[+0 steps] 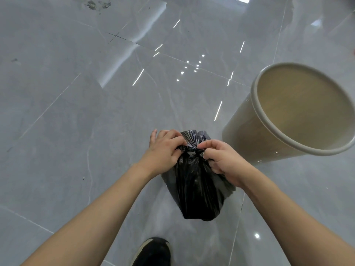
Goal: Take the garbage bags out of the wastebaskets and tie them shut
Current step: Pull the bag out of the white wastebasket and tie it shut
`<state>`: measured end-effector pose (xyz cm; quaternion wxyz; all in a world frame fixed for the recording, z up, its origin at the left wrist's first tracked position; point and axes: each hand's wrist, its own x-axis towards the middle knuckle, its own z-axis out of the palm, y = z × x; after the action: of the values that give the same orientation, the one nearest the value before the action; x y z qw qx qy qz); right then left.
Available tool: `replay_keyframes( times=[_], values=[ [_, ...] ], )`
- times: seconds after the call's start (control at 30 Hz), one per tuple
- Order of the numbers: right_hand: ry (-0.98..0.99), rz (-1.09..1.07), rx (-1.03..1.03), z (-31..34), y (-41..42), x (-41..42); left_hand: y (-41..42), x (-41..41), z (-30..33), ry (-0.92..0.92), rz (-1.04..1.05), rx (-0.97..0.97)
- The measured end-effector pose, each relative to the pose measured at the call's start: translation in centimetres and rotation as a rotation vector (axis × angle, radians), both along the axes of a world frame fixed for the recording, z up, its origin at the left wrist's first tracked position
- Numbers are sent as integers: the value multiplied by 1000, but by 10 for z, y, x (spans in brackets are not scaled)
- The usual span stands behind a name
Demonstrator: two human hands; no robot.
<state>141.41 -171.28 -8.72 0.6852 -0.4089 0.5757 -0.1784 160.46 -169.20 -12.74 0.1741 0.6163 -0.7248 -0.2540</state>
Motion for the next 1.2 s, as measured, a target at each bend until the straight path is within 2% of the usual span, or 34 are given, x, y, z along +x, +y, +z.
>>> replay_keyframes(
  times=[0.17, 0.2, 0.37, 0.53, 0.6, 0.67, 0.73, 0.8, 0.97, 1.07, 1.2],
  values=[
    [433, 124, -316, -4, 2, 2, -1, 3, -4, -1, 5, 2],
    [464, 143, -343, -5, 3, 0, -1, 5, -5, 0, 8, 3],
    [307, 229, -315, -11, 3, -5, 0, 11, -8, 21, 5, 6],
    [504, 424, -370, -12, -5, 0, -3, 14, -8, 6, 5, 6],
    [483, 493, -275, -10, -8, 3, -4, 15, -8, -5, -3, 12],
    [395, 510, -92, -6, -12, 7, -5, 19, -8, -22, -12, 10],
    [240, 400, 110, -5, -15, 13, -7, 24, -7, -41, -6, 2],
    [95, 281, 228, -6, -18, 21, -10, 31, -4, -50, 36, -11],
    [-21, 166, 229, -7, -17, 41, 4, 48, 11, 43, 172, -57],
    [-43, 154, 202, -12, -17, 43, 29, 51, 16, 116, 150, -36],
    [-63, 179, 180, -17, -17, 43, 49, 49, 10, 101, 143, -80]
  ],
)
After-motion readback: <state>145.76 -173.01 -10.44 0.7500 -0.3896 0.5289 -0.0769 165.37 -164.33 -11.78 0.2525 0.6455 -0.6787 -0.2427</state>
